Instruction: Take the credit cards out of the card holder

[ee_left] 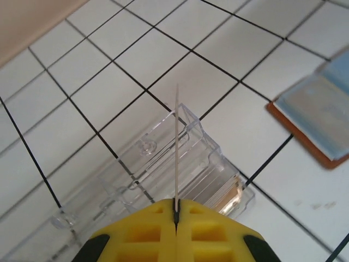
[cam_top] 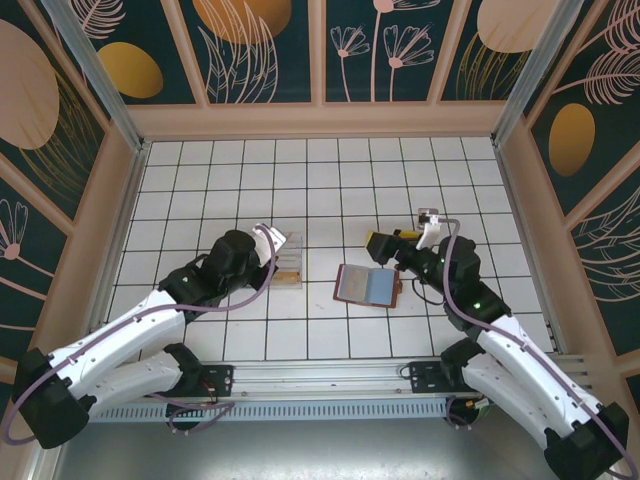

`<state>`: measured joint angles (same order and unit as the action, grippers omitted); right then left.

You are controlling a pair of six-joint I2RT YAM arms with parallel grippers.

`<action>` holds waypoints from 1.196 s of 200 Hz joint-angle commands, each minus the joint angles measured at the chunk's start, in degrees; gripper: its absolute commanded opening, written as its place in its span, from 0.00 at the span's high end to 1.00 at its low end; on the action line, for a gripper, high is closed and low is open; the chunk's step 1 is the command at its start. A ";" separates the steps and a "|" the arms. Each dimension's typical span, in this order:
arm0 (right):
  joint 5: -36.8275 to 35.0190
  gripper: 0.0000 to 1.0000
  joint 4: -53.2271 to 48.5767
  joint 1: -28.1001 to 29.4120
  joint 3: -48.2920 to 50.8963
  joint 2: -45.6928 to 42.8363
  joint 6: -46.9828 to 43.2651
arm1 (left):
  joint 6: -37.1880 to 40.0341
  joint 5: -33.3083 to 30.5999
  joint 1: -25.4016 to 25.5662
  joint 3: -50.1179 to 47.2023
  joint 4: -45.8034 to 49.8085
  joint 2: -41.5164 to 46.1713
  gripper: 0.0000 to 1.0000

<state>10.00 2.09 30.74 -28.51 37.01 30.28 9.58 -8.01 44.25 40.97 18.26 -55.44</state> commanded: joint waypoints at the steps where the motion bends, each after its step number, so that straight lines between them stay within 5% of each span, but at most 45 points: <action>1: -2.49 0.01 -0.96 0.28 0.83 -1.92 -1.45 | 18.58 3.01 0.01 1.07 5.27 0.07 1.00; 75: -4.98 0.01 -1.54 0.28 1.92 -2.63 -1.55 | 39.44 2.71 0.33 -0.55 15.25 -2.64 1.00; 129: -5.73 0.01 -0.79 0.28 2.81 -2.35 -2.91 | 46.29 -1.73 2.59 -3.53 10.74 -2.28 1.00; 239: -5.35 0.01 -1.62 0.28 3.09 -1.22 -2.86 | 44.39 1.75 3.01 -2.45 6.99 -8.80 1.00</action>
<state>5.39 -0.32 30.76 -26.28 36.05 28.36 54.78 -7.75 46.68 37.06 26.09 -62.39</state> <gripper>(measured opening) 0.990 0.062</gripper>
